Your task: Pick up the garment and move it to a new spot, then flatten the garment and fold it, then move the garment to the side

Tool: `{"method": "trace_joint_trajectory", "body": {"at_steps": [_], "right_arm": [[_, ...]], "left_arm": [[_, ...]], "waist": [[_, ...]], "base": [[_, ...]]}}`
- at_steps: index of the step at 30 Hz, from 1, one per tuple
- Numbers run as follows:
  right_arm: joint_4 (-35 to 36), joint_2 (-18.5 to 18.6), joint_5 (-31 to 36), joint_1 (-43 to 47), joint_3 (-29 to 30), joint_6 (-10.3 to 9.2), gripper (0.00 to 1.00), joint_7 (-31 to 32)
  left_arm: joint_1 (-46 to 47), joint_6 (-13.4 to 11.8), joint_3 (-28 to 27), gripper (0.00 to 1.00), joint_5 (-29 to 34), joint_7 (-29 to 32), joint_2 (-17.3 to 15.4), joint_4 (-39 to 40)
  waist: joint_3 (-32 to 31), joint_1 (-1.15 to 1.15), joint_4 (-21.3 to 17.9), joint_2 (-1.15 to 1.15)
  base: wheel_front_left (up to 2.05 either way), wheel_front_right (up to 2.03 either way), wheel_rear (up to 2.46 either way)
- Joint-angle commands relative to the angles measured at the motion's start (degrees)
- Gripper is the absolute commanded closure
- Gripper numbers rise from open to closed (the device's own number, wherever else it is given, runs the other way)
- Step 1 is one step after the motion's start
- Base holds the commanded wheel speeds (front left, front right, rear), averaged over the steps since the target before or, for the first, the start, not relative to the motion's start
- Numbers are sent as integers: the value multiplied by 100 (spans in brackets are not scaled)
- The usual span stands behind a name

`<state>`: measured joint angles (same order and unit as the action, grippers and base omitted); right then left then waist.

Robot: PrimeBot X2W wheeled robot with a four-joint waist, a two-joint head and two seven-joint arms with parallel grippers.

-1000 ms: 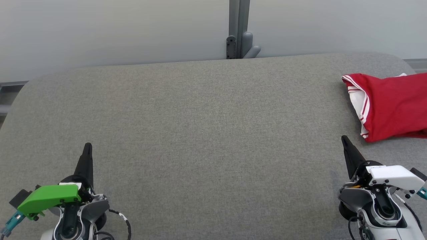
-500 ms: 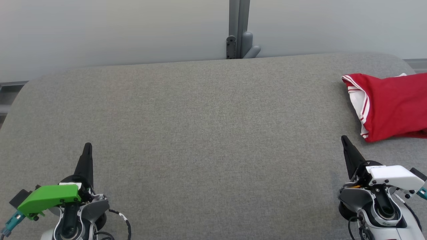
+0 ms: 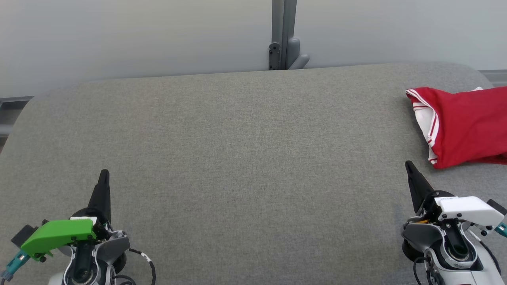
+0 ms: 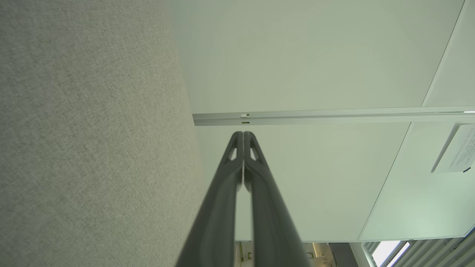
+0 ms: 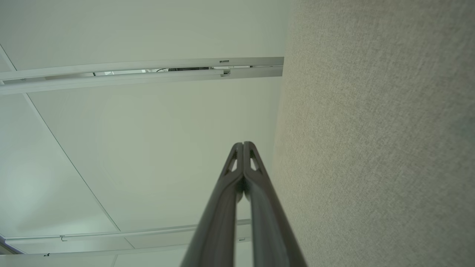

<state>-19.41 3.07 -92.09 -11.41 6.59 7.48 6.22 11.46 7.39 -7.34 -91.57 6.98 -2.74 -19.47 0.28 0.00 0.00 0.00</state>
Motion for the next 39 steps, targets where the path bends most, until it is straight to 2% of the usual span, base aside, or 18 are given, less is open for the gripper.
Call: {"method": "trace_joint_trajectory", "body": {"at_steps": [1, 39], "right_arm": [[-11, 6, 17, -56, 15, 2, 100, 21], [-11, -5, 32, -58, 30, 2, 100, 34]], "left_arm": [[59, 32, -16, 100, -22, -4, -25, -6], [59, 33, -15, 100, -23, -5, -25, -5]], "waist": [[0, 0, 0, 0], [0, 0, 0, 0]], "base": [[0, 0, 0], [0, 0, 0]]}}
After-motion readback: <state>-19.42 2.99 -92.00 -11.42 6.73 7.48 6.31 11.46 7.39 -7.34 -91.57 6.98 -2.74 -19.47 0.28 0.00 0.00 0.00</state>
